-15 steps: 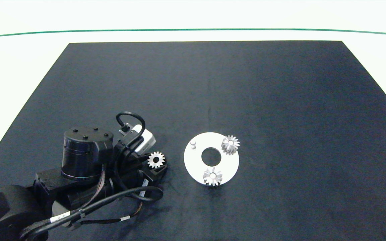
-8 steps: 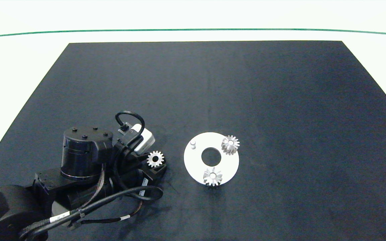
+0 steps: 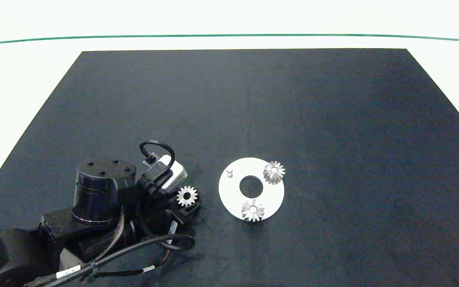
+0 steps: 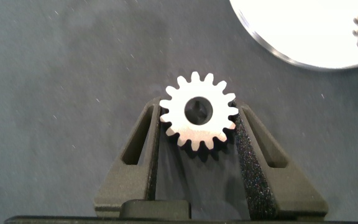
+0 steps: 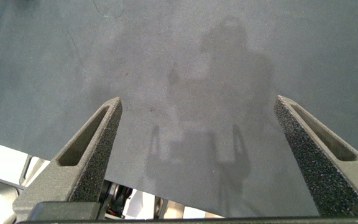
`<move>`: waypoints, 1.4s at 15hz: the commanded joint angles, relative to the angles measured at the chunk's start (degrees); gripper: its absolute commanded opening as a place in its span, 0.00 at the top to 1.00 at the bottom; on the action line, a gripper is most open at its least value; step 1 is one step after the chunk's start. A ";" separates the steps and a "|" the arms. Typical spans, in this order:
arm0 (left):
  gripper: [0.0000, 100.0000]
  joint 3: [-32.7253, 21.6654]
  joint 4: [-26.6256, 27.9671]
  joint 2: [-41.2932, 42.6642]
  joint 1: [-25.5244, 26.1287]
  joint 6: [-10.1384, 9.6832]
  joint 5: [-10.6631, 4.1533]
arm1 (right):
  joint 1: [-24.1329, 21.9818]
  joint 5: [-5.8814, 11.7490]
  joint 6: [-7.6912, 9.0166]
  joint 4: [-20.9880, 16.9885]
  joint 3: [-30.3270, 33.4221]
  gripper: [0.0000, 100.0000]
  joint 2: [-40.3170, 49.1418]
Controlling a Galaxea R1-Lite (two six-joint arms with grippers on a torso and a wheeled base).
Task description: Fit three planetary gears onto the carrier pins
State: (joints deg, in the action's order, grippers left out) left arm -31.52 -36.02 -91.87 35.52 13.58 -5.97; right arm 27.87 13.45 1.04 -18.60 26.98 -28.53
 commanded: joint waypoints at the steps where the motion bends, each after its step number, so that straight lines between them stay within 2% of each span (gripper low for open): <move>1: 1.00 -0.03 -1.68 0.11 0.51 0.04 -1.15 | 0.26 0.09 0.11 -0.12 0.00 0.00 0.14; 3: 1.00 -1.96 -2.65 -0.15 1.74 0.31 -1.50 | 0.35 0.09 0.02 -0.12 -0.08 0.00 -0.13; 4: 1.00 -3.81 -2.47 0.02 2.01 0.75 -3.08 | 0.87 0.09 0.02 -0.12 -0.35 0.00 -0.13; 5: 1.00 -6.18 -1.77 0.20 2.36 2.33 -3.87 | 1.14 0.09 0.02 -0.12 -0.43 0.00 -0.04; 6: 1.00 -8.47 0.16 0.29 2.45 3.47 -4.05 | 1.22 0.00 0.02 -0.12 -0.43 0.00 -0.13; 10: 1.00 -17.52 11.50 0.55 4.91 3.47 -4.49 | 1.22 0.09 0.02 -0.03 -0.43 0.00 0.14; 12: 1.00 -19.63 13.70 -0.07 6.40 3.47 -4.66 | 1.22 0.00 0.02 -0.03 -0.43 0.00 0.05; 14: 1.00 -20.77 14.84 -0.59 7.28 3.47 -5.98 | 1.22 0.00 0.02 -0.03 -0.43 0.00 0.05; 18: 1.00 -21.21 14.31 -4.20 10.27 3.21 -6.16 | 1.22 0.00 0.02 -0.03 -0.43 0.00 -0.13; 21: 1.00 -22.00 14.40 -5.60 10.09 3.12 -6.16 | 1.31 0.00 0.02 -0.03 -0.43 0.00 -0.04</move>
State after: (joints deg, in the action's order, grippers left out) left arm -53.25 -21.49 -96.26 45.58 16.59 -12.04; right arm 29.16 13.39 1.01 -18.52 26.54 -28.55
